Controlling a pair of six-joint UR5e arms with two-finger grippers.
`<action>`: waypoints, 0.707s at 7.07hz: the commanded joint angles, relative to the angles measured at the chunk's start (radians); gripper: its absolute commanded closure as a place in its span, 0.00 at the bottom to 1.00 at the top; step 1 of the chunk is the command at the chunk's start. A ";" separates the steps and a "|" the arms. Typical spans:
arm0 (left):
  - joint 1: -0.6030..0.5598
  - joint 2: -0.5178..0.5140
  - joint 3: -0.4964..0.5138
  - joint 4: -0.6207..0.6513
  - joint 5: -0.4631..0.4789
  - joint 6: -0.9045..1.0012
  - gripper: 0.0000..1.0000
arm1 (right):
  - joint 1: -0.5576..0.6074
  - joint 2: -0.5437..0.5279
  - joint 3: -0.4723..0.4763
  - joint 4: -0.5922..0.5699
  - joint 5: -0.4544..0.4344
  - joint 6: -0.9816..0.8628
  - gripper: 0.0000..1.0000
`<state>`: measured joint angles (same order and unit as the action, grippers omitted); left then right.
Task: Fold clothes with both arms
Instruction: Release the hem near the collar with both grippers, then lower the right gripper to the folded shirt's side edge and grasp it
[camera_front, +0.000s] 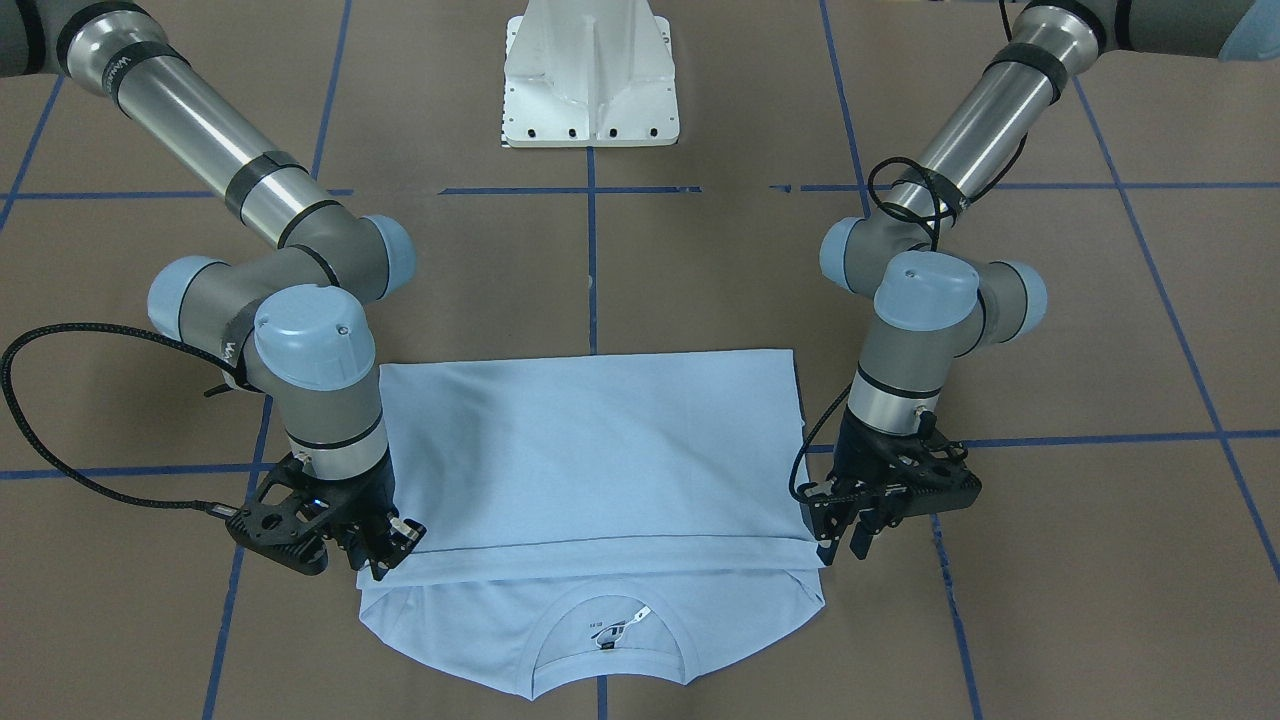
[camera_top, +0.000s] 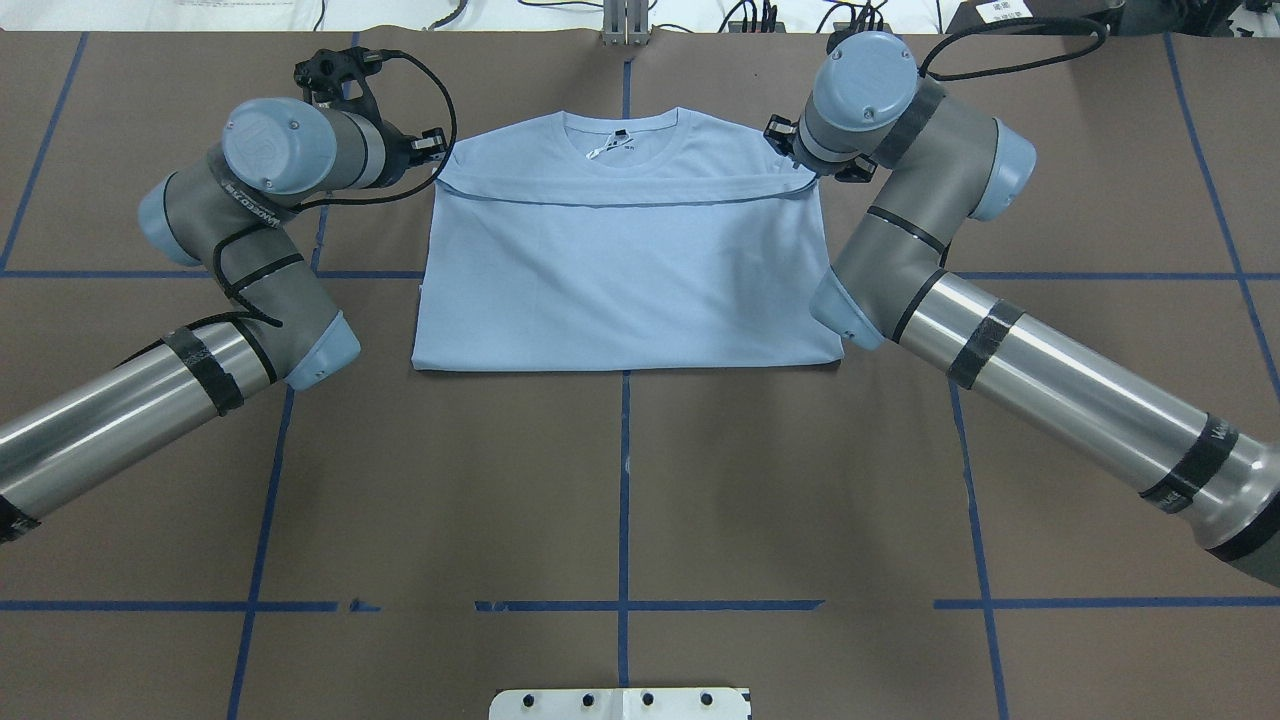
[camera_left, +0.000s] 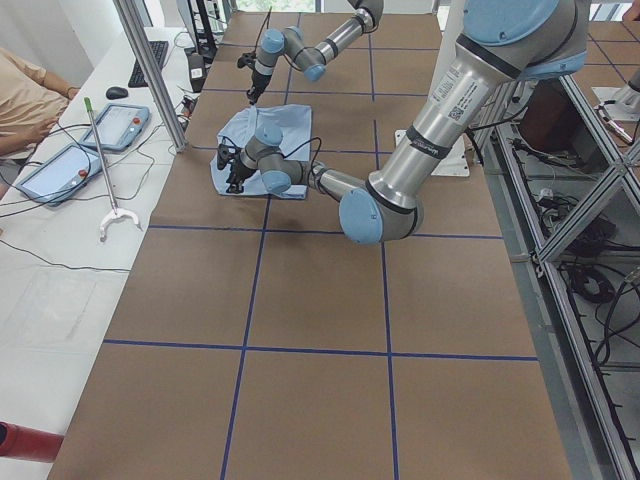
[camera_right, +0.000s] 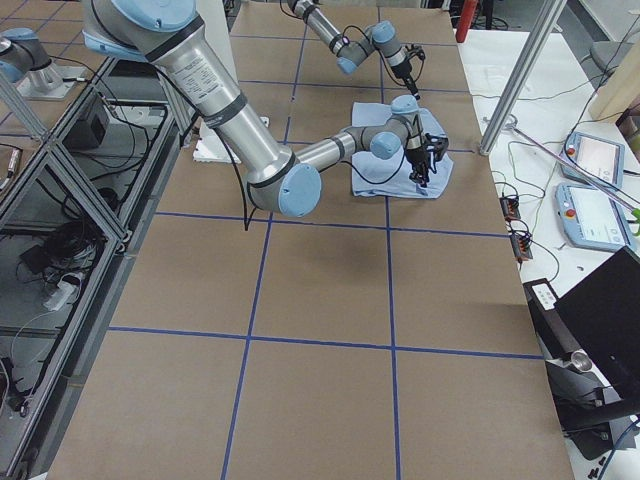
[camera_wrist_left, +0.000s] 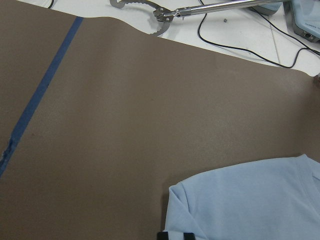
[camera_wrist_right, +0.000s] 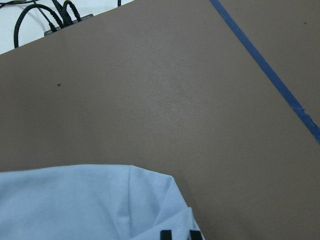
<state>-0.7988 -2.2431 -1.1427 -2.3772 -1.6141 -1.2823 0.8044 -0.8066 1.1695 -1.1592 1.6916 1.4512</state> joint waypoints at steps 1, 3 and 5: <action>-0.003 -0.001 0.000 -0.022 -0.004 -0.005 0.46 | -0.013 -0.067 0.116 0.024 0.017 0.012 0.09; -0.003 -0.001 0.000 -0.043 -0.009 -0.006 0.46 | -0.082 -0.254 0.334 0.032 0.043 0.101 0.05; -0.003 -0.001 -0.005 -0.043 -0.009 -0.006 0.46 | -0.152 -0.394 0.455 0.036 0.040 0.156 0.05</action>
<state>-0.8022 -2.2442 -1.1453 -2.4192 -1.6226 -1.2892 0.6938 -1.1237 1.5515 -1.1252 1.7337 1.5768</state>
